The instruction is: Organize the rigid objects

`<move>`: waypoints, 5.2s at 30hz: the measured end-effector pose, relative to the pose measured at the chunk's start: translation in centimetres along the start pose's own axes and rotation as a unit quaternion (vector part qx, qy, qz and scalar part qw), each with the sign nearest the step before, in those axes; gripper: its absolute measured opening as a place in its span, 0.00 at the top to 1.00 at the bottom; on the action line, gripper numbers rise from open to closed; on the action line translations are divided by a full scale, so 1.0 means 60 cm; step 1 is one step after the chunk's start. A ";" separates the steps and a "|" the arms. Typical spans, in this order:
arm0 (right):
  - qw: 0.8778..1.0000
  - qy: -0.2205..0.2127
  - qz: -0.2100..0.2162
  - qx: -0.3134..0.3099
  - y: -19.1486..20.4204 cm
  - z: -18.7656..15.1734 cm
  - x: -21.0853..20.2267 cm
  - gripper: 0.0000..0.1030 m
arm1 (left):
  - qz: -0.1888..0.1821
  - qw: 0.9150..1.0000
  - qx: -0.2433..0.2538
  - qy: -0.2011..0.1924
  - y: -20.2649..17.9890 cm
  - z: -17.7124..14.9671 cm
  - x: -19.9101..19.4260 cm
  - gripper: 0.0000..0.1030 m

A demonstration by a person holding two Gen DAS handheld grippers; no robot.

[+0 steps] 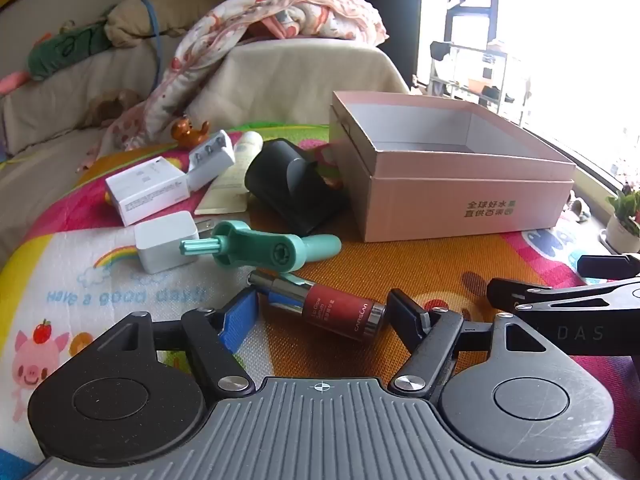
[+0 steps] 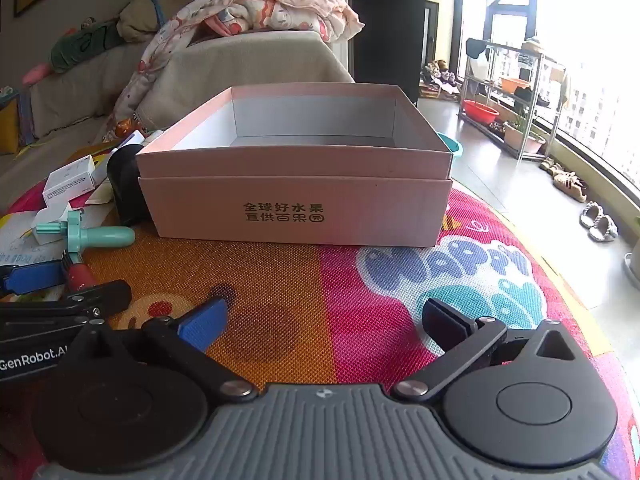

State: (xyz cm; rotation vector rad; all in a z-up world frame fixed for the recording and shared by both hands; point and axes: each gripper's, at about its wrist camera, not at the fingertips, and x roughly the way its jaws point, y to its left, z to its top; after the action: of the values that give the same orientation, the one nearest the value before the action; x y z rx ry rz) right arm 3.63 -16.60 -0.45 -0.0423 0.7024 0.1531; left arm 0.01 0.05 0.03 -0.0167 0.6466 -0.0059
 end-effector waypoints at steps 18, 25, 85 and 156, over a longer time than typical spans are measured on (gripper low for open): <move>1.000 0.000 0.000 0.001 0.000 0.000 0.001 0.00 | 0.002 1.000 0.002 -0.002 0.000 0.000 0.000 0.26; 1.000 0.000 0.000 0.001 0.000 0.000 0.000 0.00 | 0.002 1.000 0.002 -0.002 0.000 0.000 0.000 0.26; 1.000 0.000 0.001 0.001 -0.001 0.000 0.000 0.00 | 0.004 1.000 0.005 -0.002 0.000 -0.001 0.000 0.25; 0.982 0.008 0.154 -0.104 0.036 0.006 -0.041 0.08 | -0.051 0.995 -0.081 -0.012 0.194 -0.038 -0.074 0.63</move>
State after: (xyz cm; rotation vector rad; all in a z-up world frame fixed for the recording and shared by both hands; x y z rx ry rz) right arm 1.69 -14.72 1.46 -0.1347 0.7046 0.5245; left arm -4.93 11.69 0.69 -0.2053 0.6210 -0.0513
